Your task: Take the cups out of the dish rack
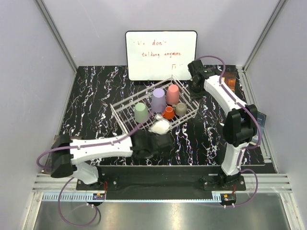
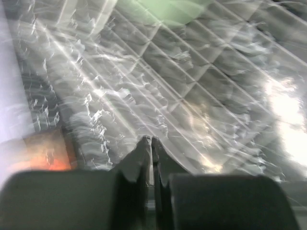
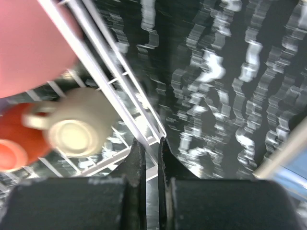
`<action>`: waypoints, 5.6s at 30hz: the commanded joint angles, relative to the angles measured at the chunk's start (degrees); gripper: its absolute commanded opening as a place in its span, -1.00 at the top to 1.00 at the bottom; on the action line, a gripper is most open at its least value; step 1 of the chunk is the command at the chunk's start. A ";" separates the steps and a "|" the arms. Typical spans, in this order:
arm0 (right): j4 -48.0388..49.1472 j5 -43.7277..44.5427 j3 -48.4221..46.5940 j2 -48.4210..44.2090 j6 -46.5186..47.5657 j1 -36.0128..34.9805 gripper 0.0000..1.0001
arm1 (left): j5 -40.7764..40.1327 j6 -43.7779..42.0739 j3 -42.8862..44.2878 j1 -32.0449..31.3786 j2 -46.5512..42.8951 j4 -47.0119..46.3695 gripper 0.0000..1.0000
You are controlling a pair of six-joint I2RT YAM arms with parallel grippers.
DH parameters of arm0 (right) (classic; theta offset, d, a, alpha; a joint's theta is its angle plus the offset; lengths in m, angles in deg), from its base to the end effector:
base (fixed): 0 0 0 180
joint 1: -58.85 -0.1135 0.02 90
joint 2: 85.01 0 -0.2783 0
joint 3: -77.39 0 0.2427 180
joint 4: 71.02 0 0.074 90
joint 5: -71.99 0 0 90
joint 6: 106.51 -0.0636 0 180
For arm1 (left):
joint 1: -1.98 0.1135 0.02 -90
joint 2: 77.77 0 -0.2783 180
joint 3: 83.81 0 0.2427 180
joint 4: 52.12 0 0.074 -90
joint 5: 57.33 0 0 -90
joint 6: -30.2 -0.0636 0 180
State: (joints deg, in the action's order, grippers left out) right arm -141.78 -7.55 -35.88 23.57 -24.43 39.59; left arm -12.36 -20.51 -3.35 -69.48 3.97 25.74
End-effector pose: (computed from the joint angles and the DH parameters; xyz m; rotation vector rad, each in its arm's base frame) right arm 0.3870 0.1230 0.2723 -0.2140 2.6841 -0.1055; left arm 0.1206 -0.2180 0.2667 0.5662 2.3001 0.3723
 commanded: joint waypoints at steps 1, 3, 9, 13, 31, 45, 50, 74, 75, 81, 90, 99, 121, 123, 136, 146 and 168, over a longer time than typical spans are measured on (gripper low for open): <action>14.52 -9.84 -6.06 4.80 -18.80 -1.65 1.00 | 22.36 -4.83 4.69 -8.87 4.75 -22.33 1.00; 13.91 -9.93 -6.86 6.03 -18.97 -1.65 1.00 | 22.80 -4.75 4.25 -9.31 4.40 -22.94 1.00; 14.26 -10.02 -4.84 5.77 -18.62 -1.65 1.00 | 19.55 -0.88 0.83 -9.40 1.42 -23.12 1.00; 14.35 -9.67 -3.70 4.98 -18.62 -1.65 1.00 | 16.48 2.19 -0.14 -9.22 -0.61 -22.77 1.00; 14.61 -8.53 9.39 -5.74 -16.60 -1.56 0.90 | -3.30 9.66 9.70 -0.10 -7.73 -6.53 -0.98; 14.52 -10.28 15.45 -8.55 -16.86 -1.74 1.00 | -3.04 7.29 15.15 32.69 -9.31 -3.52 -0.98; 14.79 -11.43 21.69 -12.24 -16.34 -1.74 1.00 | -2.16 8.00 12.08 38.40 -8.35 -4.05 -0.98; 11.89 -12.83 33.12 -25.43 -16.51 -1.74 1.00 | 17.52 -6.42 18.22 54.05 13.88 -21.63 -0.98; 11.62 -12.74 33.39 -25.86 -16.42 -1.74 1.00 | 19.35 -6.42 18.49 54.67 14.59 -22.06 -0.98; 10.57 -11.78 34.62 -28.24 -16.16 -1.74 1.00 | 25.95 -7.65 17.79 56.08 18.37 -24.26 -0.48; 9.69 -13.09 34.45 -30.26 -16.86 -1.74 1.00 | 30.97 -10.28 11.81 55.99 15.65 -28.04 1.00; 8.90 -10.81 33.92 -36.40 -19.84 -1.74 -0.32 | 31.15 -9.93 3.56 55.73 6.00 -28.92 1.00; 7.23 -20.39 37.69 -53.81 -33.82 -1.74 -0.64 | 25.01 23.97 -7.26 36.67 -8.52 -20.67 1.00; 6.88 -20.39 38.13 -54.69 -34.52 -1.83 -0.62 | 22.37 30.80 -6.91 31.92 -8.08 -19.70 1.00; 3.89 -18.20 44.46 -60.76 -38.48 -1.83 -0.54 | 14.37 54.75 -9.55 24.09 -8.00 -17.23 1.00; 10.12 -18.28 49.56 -54.10 -42.26 -1.83 -0.50 | 16.65 51.42 -6.47 23.56 -5.18 -17.32 1.00; 26.21 -15.38 52.72 -39.23 -44.63 -5.87 0.47 | 17.70 44.21 -7.18 23.03 -7.03 -16.79 0.60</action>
State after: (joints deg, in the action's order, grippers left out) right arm -118.92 -24.07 15.97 -14.18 -68.04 35.11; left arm 0.12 19.38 -11.22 -45.81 -1.95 16.13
